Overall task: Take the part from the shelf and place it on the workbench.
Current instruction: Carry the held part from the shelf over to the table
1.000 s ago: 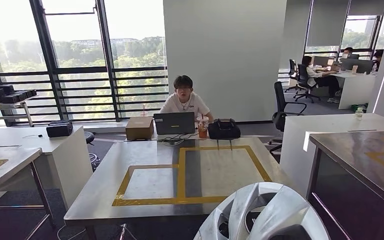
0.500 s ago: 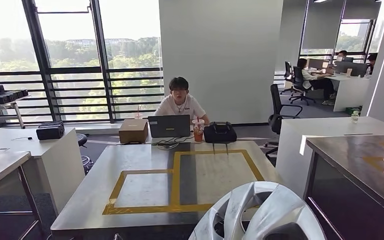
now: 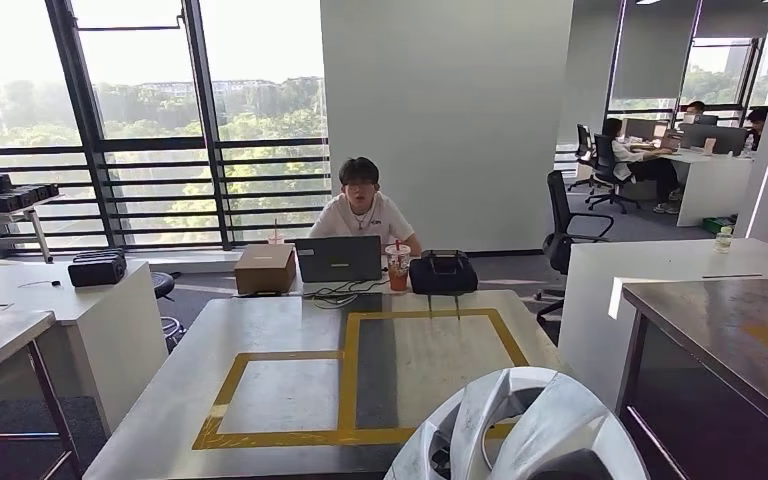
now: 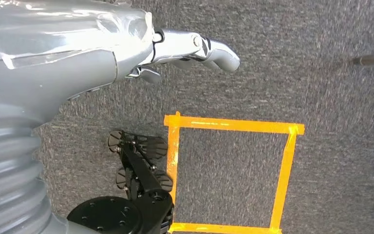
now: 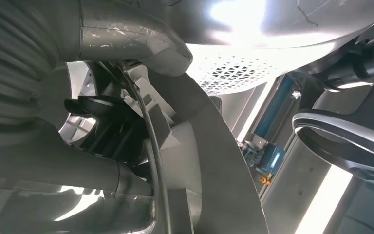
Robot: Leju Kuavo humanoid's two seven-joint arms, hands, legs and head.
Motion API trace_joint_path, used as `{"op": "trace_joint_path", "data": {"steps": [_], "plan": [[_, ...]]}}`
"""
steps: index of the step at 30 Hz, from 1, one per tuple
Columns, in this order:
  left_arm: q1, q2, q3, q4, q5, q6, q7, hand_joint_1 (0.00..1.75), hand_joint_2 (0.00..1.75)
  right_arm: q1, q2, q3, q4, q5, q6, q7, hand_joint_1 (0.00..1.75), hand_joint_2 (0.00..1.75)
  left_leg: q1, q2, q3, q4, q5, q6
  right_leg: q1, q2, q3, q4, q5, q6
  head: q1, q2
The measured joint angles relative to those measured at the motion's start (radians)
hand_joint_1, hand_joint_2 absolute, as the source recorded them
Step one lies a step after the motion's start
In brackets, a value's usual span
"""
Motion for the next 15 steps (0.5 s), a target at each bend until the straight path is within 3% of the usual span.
{"op": "trace_joint_path", "data": {"steps": [2, 5, 6, 7, 8, 10, 12, 15], "plan": [[-0.001, 0.001, 0.000, 0.000, -0.001, 0.000, 0.000, 0.00, 1.75, -0.001, 0.002, 0.000, 0.000, 0.000, 0.000, 0.001, 1.75, 1.75, 0.005, 0.003, -0.035, 0.066, -0.016, -0.011, -0.003, 0.002, 0.015, -0.002, -0.008, -0.012, -0.003, 0.000], [-0.001, 0.001, 0.000, 0.002, -0.002, 0.000, 0.000, 0.00, 1.75, -0.001, 0.005, 0.000, 0.001, 0.000, 0.000, 0.001, 1.75, 1.75, 0.015, 0.005, -0.159, 0.251, -0.083, -0.026, 0.000, 0.003, 0.031, -0.002, -0.026, -0.021, -0.005, 0.000], [0.000, 0.001, 0.000, 0.003, -0.003, 0.000, 0.000, 0.00, 1.75, 0.000, 0.005, 0.001, 0.001, 0.000, 0.000, 0.001, 1.75, 1.75, 0.017, 0.005, -0.189, 0.281, -0.089, -0.028, 0.001, 0.004, 0.038, -0.002, -0.032, -0.021, -0.005, 0.000], [0.000, 0.001, 0.000, 0.004, -0.003, 0.000, 0.000, 0.00, 1.75, 0.000, 0.006, 0.001, 0.002, 0.000, 0.000, 0.001, 1.75, 1.75, 0.018, 0.005, -0.200, 0.275, -0.073, -0.027, 0.003, 0.005, 0.046, -0.002, -0.039, -0.020, -0.005, 0.000], [0.000, 0.001, 0.000, 0.004, -0.004, 0.000, -0.001, 0.00, 1.75, 0.000, 0.006, 0.001, 0.002, 0.000, 0.000, 0.001, 1.75, 1.75, 0.018, 0.006, -0.191, 0.229, -0.034, -0.024, 0.004, 0.006, 0.057, -0.002, -0.046, -0.019, -0.005, 0.000], [0.000, 0.001, 0.000, 0.004, -0.008, 0.000, -0.003, 0.00, 1.75, 0.000, 0.006, 0.000, 0.002, 0.000, 0.000, 0.001, 1.75, 1.75, 0.014, 0.007, -0.141, 0.093, 0.054, -0.011, 0.006, 0.007, 0.080, -0.004, -0.061, -0.014, -0.005, -0.001], [0.000, 0.002, 0.001, 0.003, -0.016, 0.001, -0.010, 0.00, 1.75, -0.001, 0.006, 0.000, 0.002, 0.000, 0.000, 0.001, 1.75, 1.75, 0.005, 0.007, -0.109, 0.014, 0.073, 0.004, 0.007, 0.008, 0.091, -0.008, -0.072, -0.006, -0.005, -0.001], [0.001, 0.001, 0.000, 0.004, -0.030, 0.009, -0.021, 0.00, 1.75, 0.004, 0.007, -0.003, 0.002, 0.002, 0.000, 0.001, 1.75, 1.75, 0.000, 0.004, -0.088, -0.008, 0.069, 0.023, 0.008, 0.007, 0.098, 0.005, -0.072, 0.011, -0.005, 0.000]]}}
